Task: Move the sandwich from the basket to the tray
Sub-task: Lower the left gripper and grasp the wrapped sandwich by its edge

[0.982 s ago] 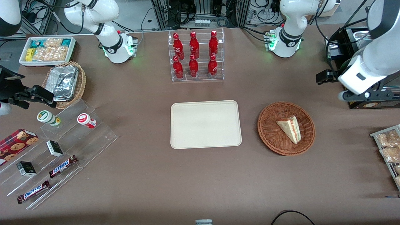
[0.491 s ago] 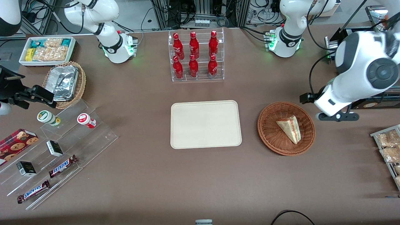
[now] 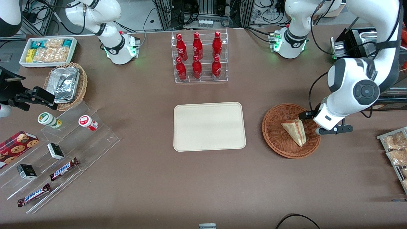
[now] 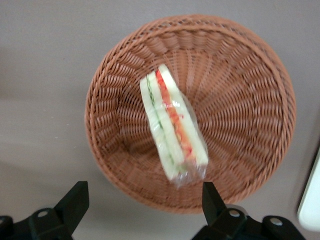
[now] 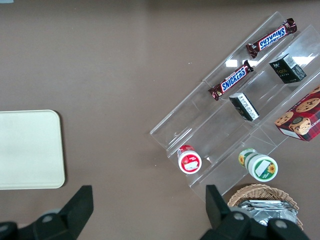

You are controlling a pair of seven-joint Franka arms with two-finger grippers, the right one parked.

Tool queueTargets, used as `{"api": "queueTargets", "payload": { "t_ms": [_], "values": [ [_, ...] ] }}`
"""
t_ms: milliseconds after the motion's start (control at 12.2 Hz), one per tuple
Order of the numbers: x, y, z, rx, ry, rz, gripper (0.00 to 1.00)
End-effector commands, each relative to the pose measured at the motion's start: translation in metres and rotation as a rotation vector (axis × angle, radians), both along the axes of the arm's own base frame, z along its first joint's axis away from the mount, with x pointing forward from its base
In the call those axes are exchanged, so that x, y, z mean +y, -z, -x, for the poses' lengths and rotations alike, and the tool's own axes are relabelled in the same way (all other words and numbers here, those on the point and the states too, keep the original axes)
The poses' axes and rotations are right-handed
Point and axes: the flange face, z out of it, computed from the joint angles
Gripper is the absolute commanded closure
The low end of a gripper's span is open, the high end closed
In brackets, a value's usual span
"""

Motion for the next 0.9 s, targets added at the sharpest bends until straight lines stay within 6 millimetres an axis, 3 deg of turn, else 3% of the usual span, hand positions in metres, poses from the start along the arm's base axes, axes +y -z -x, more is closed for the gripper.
{"api": "queueTargets", "payload": {
  "t_ms": [0, 327, 655, 818],
  "values": [
    [-0.007, 0.010, -0.007, -0.047, -0.186, -0.012, 0.00],
    [-0.018, 0.016, -0.006, -0.074, -0.427, -0.041, 0.00],
    [-0.020, 0.048, 0.016, -0.140, -0.555, -0.018, 0.00],
    [-0.019, 0.056, 0.016, -0.143, -0.598, -0.015, 0.00]
  ]
}}
